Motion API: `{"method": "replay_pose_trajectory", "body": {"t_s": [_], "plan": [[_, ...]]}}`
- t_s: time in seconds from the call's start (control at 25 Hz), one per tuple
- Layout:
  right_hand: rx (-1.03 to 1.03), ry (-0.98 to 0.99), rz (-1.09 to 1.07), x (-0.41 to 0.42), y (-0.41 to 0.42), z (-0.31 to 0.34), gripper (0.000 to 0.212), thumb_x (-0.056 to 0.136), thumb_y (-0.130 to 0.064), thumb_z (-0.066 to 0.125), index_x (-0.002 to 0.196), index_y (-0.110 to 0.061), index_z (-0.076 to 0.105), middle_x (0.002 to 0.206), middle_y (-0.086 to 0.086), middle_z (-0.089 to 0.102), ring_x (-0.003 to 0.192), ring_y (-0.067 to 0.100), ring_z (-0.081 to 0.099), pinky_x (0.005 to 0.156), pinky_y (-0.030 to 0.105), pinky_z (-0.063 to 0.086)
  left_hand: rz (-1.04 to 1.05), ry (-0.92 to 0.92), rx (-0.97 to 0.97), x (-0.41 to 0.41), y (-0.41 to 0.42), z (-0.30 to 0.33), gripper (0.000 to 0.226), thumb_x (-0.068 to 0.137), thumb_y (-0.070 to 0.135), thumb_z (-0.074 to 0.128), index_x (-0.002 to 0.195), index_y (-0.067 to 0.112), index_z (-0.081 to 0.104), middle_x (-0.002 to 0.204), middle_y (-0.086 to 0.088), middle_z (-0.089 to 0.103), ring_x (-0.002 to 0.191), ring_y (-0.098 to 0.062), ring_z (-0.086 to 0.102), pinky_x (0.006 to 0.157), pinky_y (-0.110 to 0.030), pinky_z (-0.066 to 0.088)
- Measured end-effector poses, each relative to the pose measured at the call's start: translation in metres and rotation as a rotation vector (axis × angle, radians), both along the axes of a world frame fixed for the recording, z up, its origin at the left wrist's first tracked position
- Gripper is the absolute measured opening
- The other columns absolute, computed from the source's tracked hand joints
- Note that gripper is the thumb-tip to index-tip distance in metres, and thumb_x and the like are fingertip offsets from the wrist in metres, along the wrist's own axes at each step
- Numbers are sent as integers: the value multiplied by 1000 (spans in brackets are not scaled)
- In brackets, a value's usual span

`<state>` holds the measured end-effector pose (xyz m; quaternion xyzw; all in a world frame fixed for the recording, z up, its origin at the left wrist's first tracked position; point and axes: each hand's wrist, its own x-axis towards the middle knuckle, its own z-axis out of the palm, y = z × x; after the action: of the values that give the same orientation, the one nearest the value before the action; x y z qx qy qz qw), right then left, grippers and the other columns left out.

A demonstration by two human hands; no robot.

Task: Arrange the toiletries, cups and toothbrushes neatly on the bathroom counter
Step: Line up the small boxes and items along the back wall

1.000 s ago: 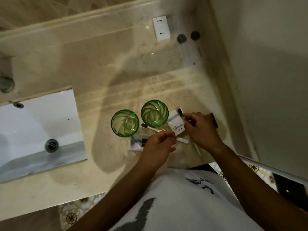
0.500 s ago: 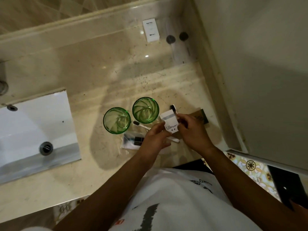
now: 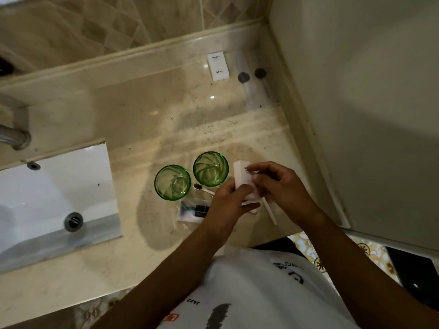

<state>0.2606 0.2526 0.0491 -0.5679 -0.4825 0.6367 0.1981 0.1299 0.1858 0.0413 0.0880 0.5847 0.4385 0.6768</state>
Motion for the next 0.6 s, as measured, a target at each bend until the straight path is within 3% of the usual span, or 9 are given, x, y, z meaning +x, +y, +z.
{"method": "replay_pose_trajectory", "body": {"t_s": [0.2, 0.36, 0.6], "plan": [[110, 65, -54, -16, 12, 23, 26, 92, -3, 58, 108, -21, 70, 88, 3, 65, 64, 9, 60, 60, 28, 52, 79, -40, 99, -25, 6, 20, 20, 101, 7, 51, 116, 4, 63, 116, -27, 70, 108, -40, 69, 91, -51, 58], [60, 182, -29, -26, 18, 32, 27, 94, -11, 59, 116, -25, 67, 95, 5, 69, 69, 18, 58, 63, 32, 50, 59, -41, 143, -47, 3, 39, 22, 99, 12, 54, 116, 1, 64, 107, -25, 74, 98, -39, 73, 79, -43, 63], [71, 183, 50, -50, 23, 30, 25, 94, -9, 61, 118, -15, 64, 84, -2, 72, 65, 12, 60, 57, 23, 49, 29, 127, 132, -71, -2, 41, 25, 95, 21, 62, 114, 5, 66, 103, -19, 76, 93, -36, 75, 83, -46, 62]]}}
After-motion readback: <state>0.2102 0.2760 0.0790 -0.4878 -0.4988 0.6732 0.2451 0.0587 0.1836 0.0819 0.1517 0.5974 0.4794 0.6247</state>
